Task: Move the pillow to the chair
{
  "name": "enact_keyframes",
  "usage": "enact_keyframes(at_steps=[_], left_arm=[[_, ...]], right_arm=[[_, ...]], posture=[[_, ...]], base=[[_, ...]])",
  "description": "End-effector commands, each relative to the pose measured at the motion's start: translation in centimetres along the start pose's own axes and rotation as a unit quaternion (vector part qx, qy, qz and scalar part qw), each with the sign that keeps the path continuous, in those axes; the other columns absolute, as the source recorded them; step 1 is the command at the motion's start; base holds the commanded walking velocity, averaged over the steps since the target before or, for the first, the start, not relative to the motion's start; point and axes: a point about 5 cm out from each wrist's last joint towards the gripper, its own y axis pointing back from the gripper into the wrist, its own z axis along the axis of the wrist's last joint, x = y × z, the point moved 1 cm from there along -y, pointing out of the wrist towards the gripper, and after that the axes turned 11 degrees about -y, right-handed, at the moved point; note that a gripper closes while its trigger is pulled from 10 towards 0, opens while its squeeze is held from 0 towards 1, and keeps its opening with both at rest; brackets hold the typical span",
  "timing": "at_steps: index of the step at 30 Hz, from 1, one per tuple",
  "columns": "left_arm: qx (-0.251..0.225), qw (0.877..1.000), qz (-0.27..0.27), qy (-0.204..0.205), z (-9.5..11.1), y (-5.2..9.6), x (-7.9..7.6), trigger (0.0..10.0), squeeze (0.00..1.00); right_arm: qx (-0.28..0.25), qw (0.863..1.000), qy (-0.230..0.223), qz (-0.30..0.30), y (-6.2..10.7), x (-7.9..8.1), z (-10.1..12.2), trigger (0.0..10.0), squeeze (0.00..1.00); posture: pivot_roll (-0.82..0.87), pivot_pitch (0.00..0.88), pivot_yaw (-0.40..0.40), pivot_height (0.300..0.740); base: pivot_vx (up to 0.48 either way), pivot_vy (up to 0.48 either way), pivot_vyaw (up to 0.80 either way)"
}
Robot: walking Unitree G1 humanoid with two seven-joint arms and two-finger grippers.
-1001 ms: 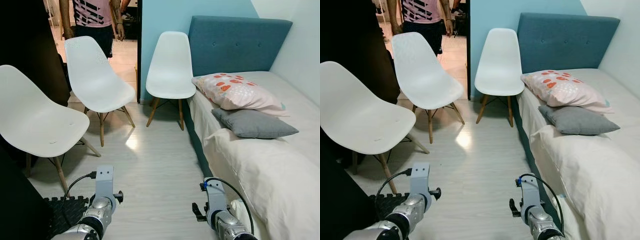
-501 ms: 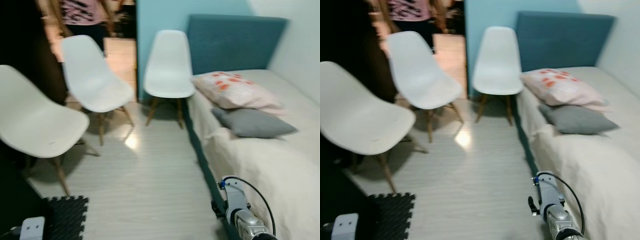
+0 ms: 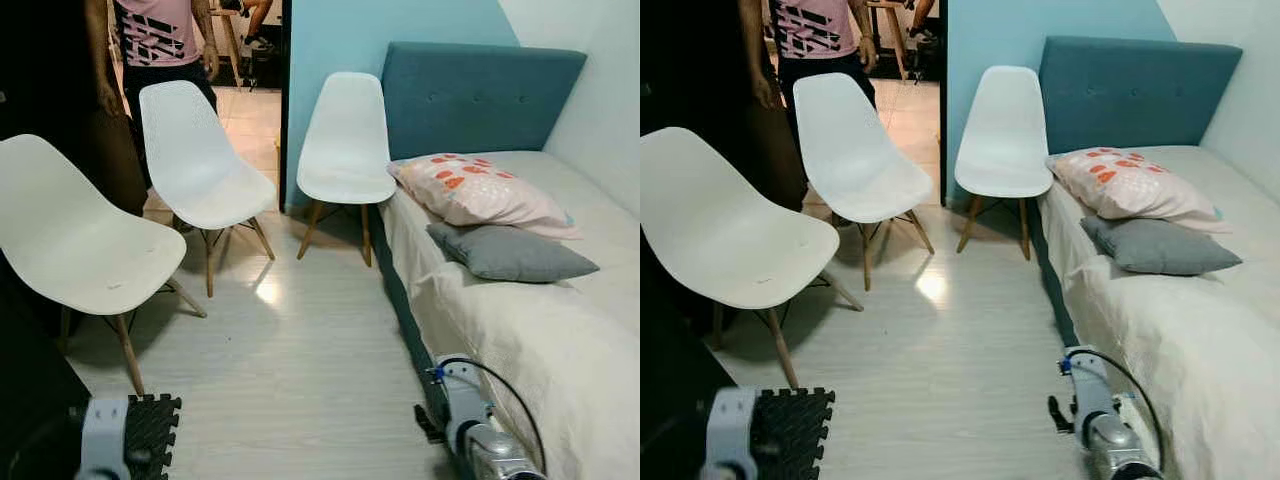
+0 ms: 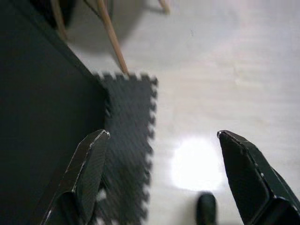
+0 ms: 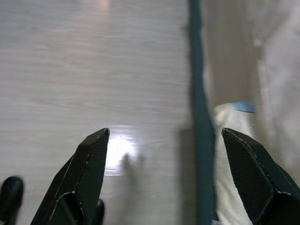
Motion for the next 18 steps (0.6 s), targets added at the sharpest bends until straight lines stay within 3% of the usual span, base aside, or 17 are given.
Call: enact_keyframes(at_steps=[1, 6, 10, 13, 18], left_arm=[[-0.027, 1.0, 0.002, -0.008, 1.1, -0.2, 0.9, 10.0, 0.0], [-0.051, 0.999, 0.007, -0.016, 2.4, -0.6, 1.8, 10.0, 0.0], [-0.047, 0.999, -0.008, -0.016, 2.3, -0.7, 0.4, 10.0, 0.0], [-0.033, 0.999, -0.011, 0.004, 1.6, -0.5, -0.7, 10.0, 0.0], [-0.022, 0.999, -0.013, 0.021, 1.0, -0.3, -1.6, 10.0, 0.0]], right_arm=[[-0.008, 1.0, 0.01, -0.012, 0.3, -1.6, 0.5, 10.0, 0.0], [-0.013, 1.0, 0.012, -0.021, 0.6, -2.9, 1.0, 10.0, 0.0], [-0.003, 1.0, -0.004, 0.029, 0.8, -1.5, -0.7, 10.0, 0.0], [0.004, 0.999, -0.036, 0.041, 0.8, -0.4, -1.9, 10.0, 0.0], [0.012, 0.997, -0.068, 0.038, 0.9, 0.1, -2.9, 10.0, 0.0]], posture=[[0.14, 0.0, -0.063, 0.74], [0.13, 0.0, -0.062, 0.74], [0.1, 0.0, -0.055, 0.74], [0.1, 0.0, -0.054, 0.74], [0.1, 0.0, -0.056, 0.74]], base=[[0.0, 0.0, 0.0], [0.0, 0.0, 0.0], [0.0, 0.0, 0.0], [0.0, 0.0, 0.0], [0.0, 0.0, 0.0]])
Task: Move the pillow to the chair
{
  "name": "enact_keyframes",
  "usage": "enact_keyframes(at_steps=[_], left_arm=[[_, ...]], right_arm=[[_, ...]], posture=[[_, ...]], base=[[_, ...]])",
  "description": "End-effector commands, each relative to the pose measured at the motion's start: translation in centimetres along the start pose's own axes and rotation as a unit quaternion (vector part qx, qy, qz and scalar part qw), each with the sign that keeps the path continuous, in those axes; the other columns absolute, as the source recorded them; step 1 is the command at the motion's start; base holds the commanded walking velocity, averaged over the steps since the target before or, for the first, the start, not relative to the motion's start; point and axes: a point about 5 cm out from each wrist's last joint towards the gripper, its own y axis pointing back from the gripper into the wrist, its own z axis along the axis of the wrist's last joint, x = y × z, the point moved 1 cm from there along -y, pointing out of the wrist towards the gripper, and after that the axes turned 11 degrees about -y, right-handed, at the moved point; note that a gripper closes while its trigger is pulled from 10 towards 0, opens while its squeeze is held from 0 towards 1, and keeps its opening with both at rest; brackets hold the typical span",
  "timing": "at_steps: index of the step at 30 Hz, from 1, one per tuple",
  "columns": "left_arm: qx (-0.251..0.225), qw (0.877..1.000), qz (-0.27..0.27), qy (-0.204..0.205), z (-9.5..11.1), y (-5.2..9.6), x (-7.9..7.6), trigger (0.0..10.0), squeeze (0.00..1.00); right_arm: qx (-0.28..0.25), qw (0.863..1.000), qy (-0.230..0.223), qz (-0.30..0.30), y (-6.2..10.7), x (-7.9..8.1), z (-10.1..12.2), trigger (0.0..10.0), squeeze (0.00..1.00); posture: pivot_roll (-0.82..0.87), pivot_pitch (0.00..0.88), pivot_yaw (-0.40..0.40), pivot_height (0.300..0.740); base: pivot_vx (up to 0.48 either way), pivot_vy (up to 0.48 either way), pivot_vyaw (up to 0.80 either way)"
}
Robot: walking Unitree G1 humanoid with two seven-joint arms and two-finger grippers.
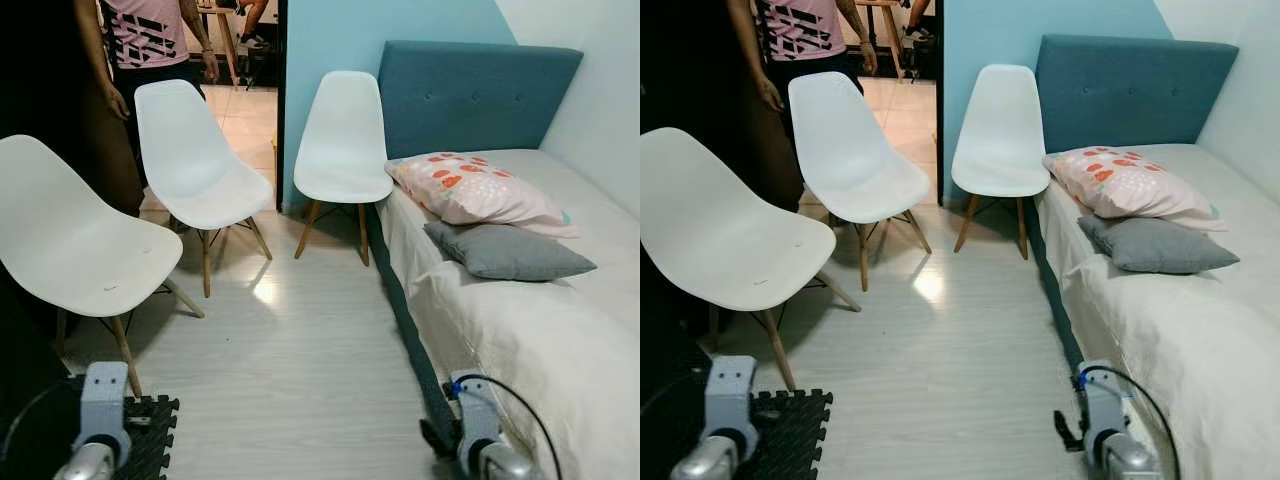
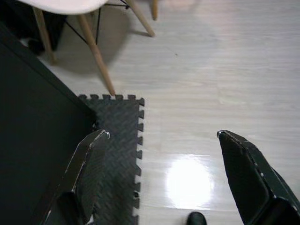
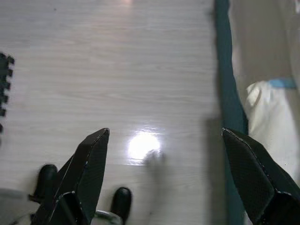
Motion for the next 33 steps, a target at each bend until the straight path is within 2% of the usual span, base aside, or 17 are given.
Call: enact_keyframes(at_steps=[1, 5, 8, 11, 13, 17, 19, 20, 22, 23, 24, 27, 30, 33], left_arm=[[0.021, 1.0, 0.004, 0.02, -1.0, 0.3, -0.5, 10.0, 0.0], [0.025, 0.999, -0.003, 0.034, -1.5, 0.6, -1.2, 10.0, 0.0], [0.022, 0.999, -0.003, 0.05, -1.4, 0.5, -0.9, 10.0, 0.0], [0.021, 0.998, 0.004, 0.062, -1.3, 0.5, -0.7, 10.0, 0.0], [0.011, 0.997, 0.004, 0.07, -0.8, 0.3, -0.8, 10.0, 0.0], [0.001, 0.998, 0.002, 0.069, -0.5, 0.2, -0.9, 10.0, 0.0], [-0.02, 0.997, 0.002, 0.068, 0.1, 0.2, -0.7, 10.0, 0.0], [-0.02, 0.997, 0.002, 0.068, 0.1, 0.2, -0.7, 10.0, 0.0], [-0.042, 0.997, -0.002, 0.066, 0.6, 0.2, -0.5, 10.0, 0.0], [-0.042, 0.997, -0.002, 0.066, 0.6, 0.2, -0.5, 10.0, 0.0], [-0.051, 0.996, -0.002, 0.066, 0.7, 0.4, -0.4, 10.0, 0.0], [-0.063, 0.996, -0.003, 0.07, 0.8, 0.5, -0.3, 10.0, 0.0], [-0.093, 0.993, -0.009, 0.07, 1.1, 1.1, -0.6, 10.0, 0.0], [-0.103, 0.992, -0.009, 0.073, 1.3, 1.2, -0.8, 10.0, 0.0]], right_arm=[[-0.002, 1.0, -0.026, -0.015, 0.2, -0.5, -0.4, 10.0, 0.0], [0.008, 0.998, -0.039, -0.04, 0.6, -1.1, -1.4, 10.0, 0.0], [-0.004, 0.998, -0.045, -0.049, 0.6, -1.6, -0.8, 10.0, 0.0], [-0.012, 0.998, -0.036, -0.044, 0.5, -1.5, -0.3, 10.0, 0.0], [-0.029, 0.999, -0.018, -0.022, 0.0, -0.5, 1.0, 10.0, 0.0], [-0.047, 0.999, -0.014, -0.006, -0.3, 0.0, 2.2, 10.0, 0.0], [-0.087, 0.996, -0.016, 0.03, -0.5, 0.4, 4.5, 10.0, 0.0], [-0.087, 0.996, -0.016, 0.03, -0.5, 0.4, 4.5, 10.0, 0.0], [-0.128, 0.989, -0.01, 0.069, -0.3, 0.8, 6.2, 10.0, 0.0], [-0.128, 0.989, -0.01, 0.069, -0.3, 0.8, 6.2, 10.0, 0.0], [-0.15, 0.985, -0.01, 0.087, -0.1, 1.0, 7.0, 10.0, 0.0], [-0.173, 0.979, -0.008, 0.102, 0.1, 1.2, 7.6, 10.0, 0.0], [-0.212, 0.969, -0.004, 0.126, 0.7, 2.1, 7.7, 10.0, 0.0], [-0.216, 0.968, -0.005, 0.129, 0.8, 2.5, 7.4, 10.0, 0.0]], posture=[[0.1, 0.0, -0.058, 0.74], [0.1, 0.0, -0.055, 0.74], [0.1, 0.0, -0.06, 0.74], [0.1, 0.0, -0.059, 0.74], [0.1, 0.0, -0.065, 0.74], [0.1, 0.0, -0.068, 0.74], [0.11, 0.0, -0.077, 0.74], [0.11, 0.0, -0.077, 0.74], [0.1, 0.0, -0.069, 0.74], [0.1, 0.0, -0.069, 0.74], [0.1, 0.0, -0.067, 0.74], [0.09, 0.0, -0.067, 0.74], [0.09, 0.0, -0.067, 0.74], [0.09, 0.0, -0.069, 0.74]], base=[[0.0, 0.0, 0.0], [0.0, 0.0, 0.0], [0.0, 0.0, 0.0], [0.0, 0.0, 0.0], [0.0, 0.0, 0.0], [0.0, 0.0, 0.0], [0.0, 0.0, 0.0], [0.0, 0.0, 0.0], [0.0, 0.0, 0.0], [0.0, 0.0, 0.0], [0.0, 0.0, 0.0], [0.0, 0.0, 0.0], [0.0, 0.0, 0.0], [0.0, 0.0, 0.0]])
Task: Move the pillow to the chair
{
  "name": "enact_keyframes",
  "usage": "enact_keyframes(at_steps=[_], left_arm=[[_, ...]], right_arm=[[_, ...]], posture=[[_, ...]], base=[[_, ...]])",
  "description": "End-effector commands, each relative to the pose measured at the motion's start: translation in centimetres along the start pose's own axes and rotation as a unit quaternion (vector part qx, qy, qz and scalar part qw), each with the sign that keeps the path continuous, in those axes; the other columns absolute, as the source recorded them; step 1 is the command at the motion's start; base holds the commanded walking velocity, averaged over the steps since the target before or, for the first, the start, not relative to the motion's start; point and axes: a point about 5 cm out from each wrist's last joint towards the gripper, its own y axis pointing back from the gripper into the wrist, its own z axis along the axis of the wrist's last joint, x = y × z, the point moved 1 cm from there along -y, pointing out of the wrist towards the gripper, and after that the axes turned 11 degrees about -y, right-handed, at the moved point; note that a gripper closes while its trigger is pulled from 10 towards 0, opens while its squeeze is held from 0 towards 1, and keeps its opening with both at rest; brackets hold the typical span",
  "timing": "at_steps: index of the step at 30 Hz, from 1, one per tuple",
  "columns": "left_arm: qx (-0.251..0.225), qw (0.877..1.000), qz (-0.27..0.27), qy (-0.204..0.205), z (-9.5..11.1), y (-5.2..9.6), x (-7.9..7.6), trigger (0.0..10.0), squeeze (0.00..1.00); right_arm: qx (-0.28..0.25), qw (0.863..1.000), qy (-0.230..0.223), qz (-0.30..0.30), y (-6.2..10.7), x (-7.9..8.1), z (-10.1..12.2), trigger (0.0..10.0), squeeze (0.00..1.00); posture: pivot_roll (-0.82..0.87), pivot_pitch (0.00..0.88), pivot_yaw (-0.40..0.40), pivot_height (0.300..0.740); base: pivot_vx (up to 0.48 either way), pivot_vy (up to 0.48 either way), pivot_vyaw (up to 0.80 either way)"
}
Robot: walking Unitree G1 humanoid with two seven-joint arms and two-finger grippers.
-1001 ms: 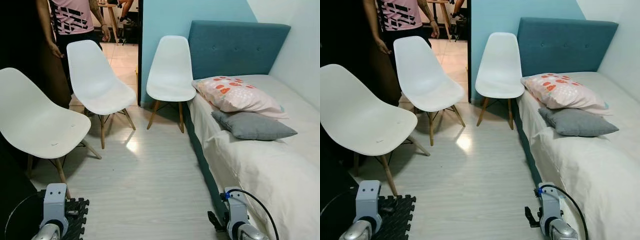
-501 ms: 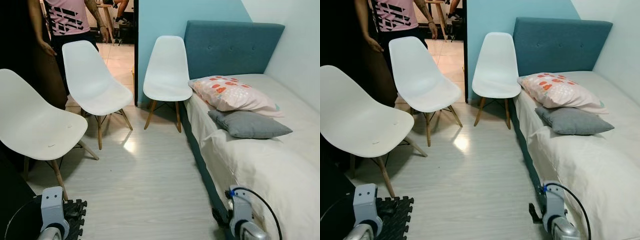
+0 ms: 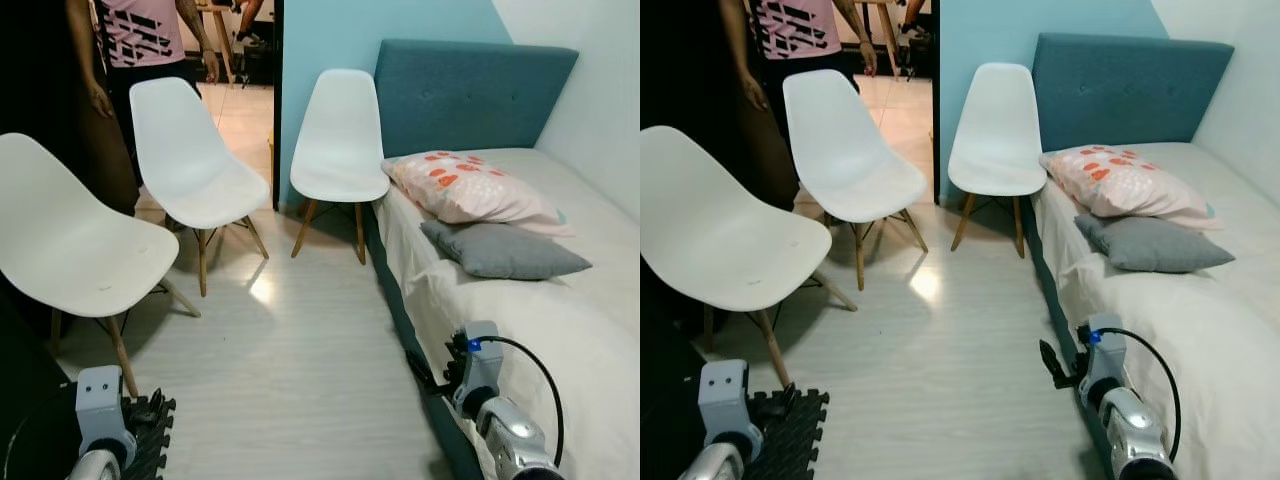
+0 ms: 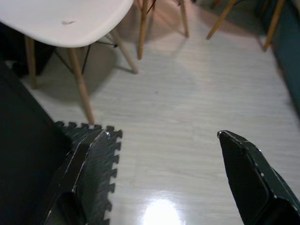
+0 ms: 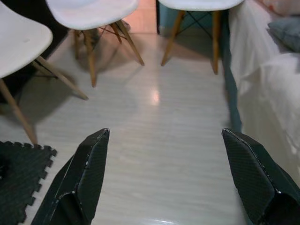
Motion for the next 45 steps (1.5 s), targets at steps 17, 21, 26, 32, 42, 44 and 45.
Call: enact_keyframes(at_steps=[17, 21, 26, 32, 42, 44, 45], left_arm=[[-0.055, 0.998, -0.019, 0.038, 2.4, -0.7, -2.5, 10.0, 0.0], [-0.044, 0.998, -0.016, 0.047, 2.0, -0.6, -2.7, 10.0, 0.0], [-0.042, 0.998, -0.014, 0.053, 2.0, -0.4, -2.8, 10.0, 0.0], [-0.043, 0.997, -0.012, 0.056, 2.2, -0.5, -2.7, 10.0, 0.0], [-0.05, 0.997, -0.003, 0.06, 2.7, -0.9, -1.9, 10.0, 0.0], [-0.05, 0.997, -0.002, 0.06, 2.7, -0.9, -1.8, 10.0, 0.0], [-0.051, 0.997, -0.001, 0.061, 2.8, -1.0, -1.8, 10.0, 0.0]], right_arm=[[-0.029, 0.999, -0.036, -0.004, -0.7, 2.3, 0.2, 10.0, 0.0], [-0.04, 0.999, -0.034, -0.005, -1.7, 2.6, 1.6, 10.0, 0.0], [-0.033, 0.999, -0.031, -0.013, -2.5, 2.3, 2.5, 10.0, 0.0], [-0.025, 0.999, -0.033, -0.025, -2.8, 2.1, 2.6, 10.0, 0.0], [-0.005, 0.999, -0.034, -0.038, -3.0, 2.0, 1.8, 10.0, 0.0], [-0.004, 0.999, -0.035, -0.039, -3.0, 1.9, 1.8, 10.0, 0.0], [-0.003, 0.999, -0.036, -0.04, -3.1, 1.9, 1.9, 10.0, 0.0]], posture=[[0.1, 0.0, -0.075, 0.74], [0.11, 0.0, -0.079, 0.74], [0.12, 0.0, -0.084, 0.74], [0.12, 0.0, -0.084, 0.74], [0.12, 0.0, -0.085, 0.74], [0.12, 0.0, -0.084, 0.74], [0.12, 0.0, -0.083, 0.74]], base=[[0.256, 0.0, 0.0], [0.367, 0.0, 0.0], [0.364, 0.0, 0.0], [0.368, 0.0, 0.0], [0.375, 0.0, 0.0], [0.375, 0.0, 0.0], [0.375, 0.0, 0.0]])
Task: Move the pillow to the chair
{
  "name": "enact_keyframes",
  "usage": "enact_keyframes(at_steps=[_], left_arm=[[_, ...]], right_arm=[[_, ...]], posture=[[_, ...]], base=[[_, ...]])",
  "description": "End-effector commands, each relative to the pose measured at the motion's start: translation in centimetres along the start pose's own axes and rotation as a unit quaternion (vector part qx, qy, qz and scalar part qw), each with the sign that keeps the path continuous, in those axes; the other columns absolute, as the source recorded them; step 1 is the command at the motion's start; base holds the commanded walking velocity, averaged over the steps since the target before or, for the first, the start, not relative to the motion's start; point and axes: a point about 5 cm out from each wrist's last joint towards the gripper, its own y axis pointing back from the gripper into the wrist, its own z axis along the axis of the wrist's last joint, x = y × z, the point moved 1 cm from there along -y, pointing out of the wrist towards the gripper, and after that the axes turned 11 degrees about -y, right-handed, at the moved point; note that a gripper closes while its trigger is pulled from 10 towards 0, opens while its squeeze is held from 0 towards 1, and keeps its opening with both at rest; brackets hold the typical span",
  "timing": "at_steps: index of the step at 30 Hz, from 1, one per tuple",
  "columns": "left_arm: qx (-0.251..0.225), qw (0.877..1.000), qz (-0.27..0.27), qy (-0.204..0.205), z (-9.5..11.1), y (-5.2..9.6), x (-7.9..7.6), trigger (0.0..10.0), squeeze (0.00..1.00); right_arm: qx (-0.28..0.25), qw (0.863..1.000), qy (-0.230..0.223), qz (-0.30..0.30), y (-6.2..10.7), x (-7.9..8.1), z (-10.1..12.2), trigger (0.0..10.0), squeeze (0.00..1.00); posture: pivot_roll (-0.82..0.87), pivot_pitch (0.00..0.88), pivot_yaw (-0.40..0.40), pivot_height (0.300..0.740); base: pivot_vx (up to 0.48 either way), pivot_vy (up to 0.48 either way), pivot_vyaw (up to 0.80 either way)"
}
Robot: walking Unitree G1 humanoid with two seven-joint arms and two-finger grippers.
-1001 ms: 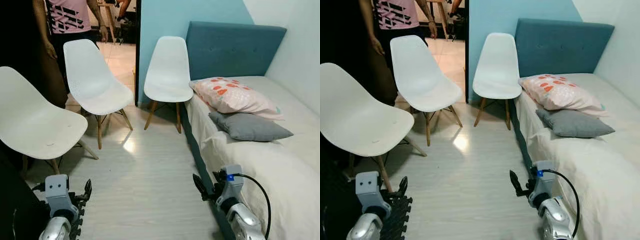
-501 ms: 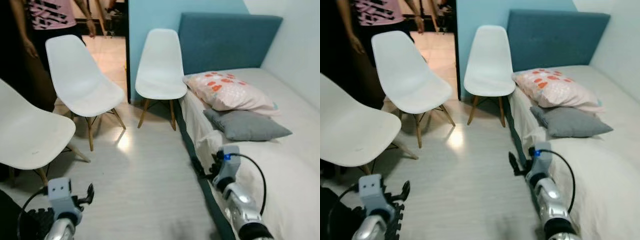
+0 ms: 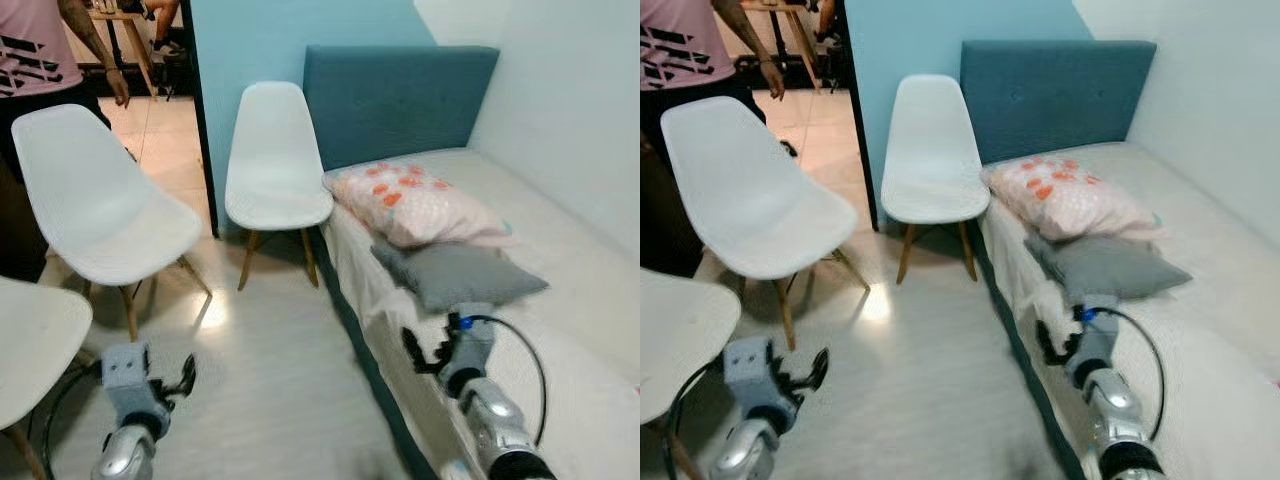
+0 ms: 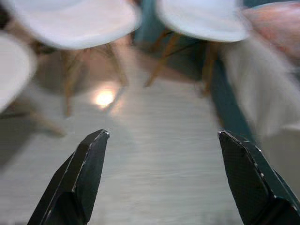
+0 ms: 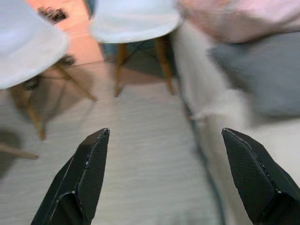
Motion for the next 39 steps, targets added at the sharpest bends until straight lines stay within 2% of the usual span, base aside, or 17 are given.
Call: enact_keyframes(at_steps=[1, 39], left_arm=[[0.002, 1.0, 0.002, 0.003, 0.1, -0.2, 0.1, 10.0, 0.0], [-0.014, 1.0, 0.007, 0.017, 1.5, -1.1, 0.5, 10.0, 0.0]], right_arm=[[0.008, 1.0, 0.009, -0.005, 0.1, -0.5, 0.0, 10.0, 0.0], [-0.006, 1.0, 0.005, -0.007, -1.8, 0.5, 2.3, 10.0, 0.0]], posture=[[0.12, 0.0, -0.083, 0.74], [0.09, 0.0, -0.073, 0.74]], base=[[0.375, 0.0, 0.0], [0.374, 0.0, 0.0]])
